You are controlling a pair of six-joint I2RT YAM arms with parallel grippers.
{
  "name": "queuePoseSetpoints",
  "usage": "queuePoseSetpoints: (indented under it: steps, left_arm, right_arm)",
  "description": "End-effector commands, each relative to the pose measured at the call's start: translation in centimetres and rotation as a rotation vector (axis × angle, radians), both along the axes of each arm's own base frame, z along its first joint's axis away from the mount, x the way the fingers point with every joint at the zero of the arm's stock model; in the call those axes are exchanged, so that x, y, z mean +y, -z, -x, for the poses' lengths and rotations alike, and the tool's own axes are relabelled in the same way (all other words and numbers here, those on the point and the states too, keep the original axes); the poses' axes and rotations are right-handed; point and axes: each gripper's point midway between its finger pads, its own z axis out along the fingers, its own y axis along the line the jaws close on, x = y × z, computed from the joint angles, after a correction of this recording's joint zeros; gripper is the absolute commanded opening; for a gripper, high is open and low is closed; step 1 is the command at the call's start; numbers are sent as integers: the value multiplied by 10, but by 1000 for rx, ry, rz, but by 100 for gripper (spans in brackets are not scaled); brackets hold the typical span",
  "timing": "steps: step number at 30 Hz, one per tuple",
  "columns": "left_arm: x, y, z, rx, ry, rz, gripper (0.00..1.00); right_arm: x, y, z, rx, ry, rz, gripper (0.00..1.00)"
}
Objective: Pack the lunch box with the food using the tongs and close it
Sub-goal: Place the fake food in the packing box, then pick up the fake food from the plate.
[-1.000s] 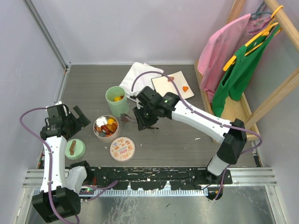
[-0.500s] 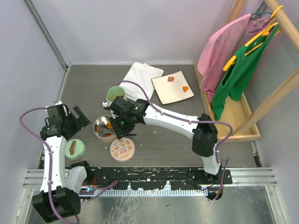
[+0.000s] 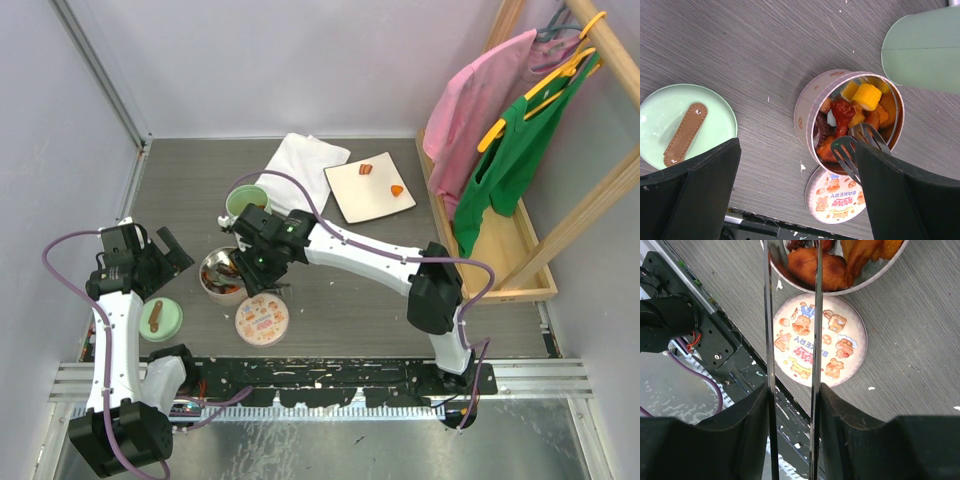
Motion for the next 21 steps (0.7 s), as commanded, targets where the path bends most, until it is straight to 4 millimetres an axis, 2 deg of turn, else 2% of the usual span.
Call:
queuePoseSetpoints:
  steps: [1,5,10,13,21]
  left_arm:
    - [0,-13,-10,-58,15,-11,98]
    - [1,-13,-9,-59,13,-13,98]
    - [0,-13,-9,-55,14,-11,98]
    - [0,-13,-9,-55,15,-11,98]
    - [0,-13,-10,-55,18,-7,98]
  right_arm:
    - [4,-60,-8,-113,11,-130,46]
    - [-21,-74,-25,-216,84,-80,46]
    - [-67,-85,-53,-304,213,-25,46]
    - [-104,-90,-71,-314,312,-22,46]
    - [-226,-70,-142,-314,628,85,46]
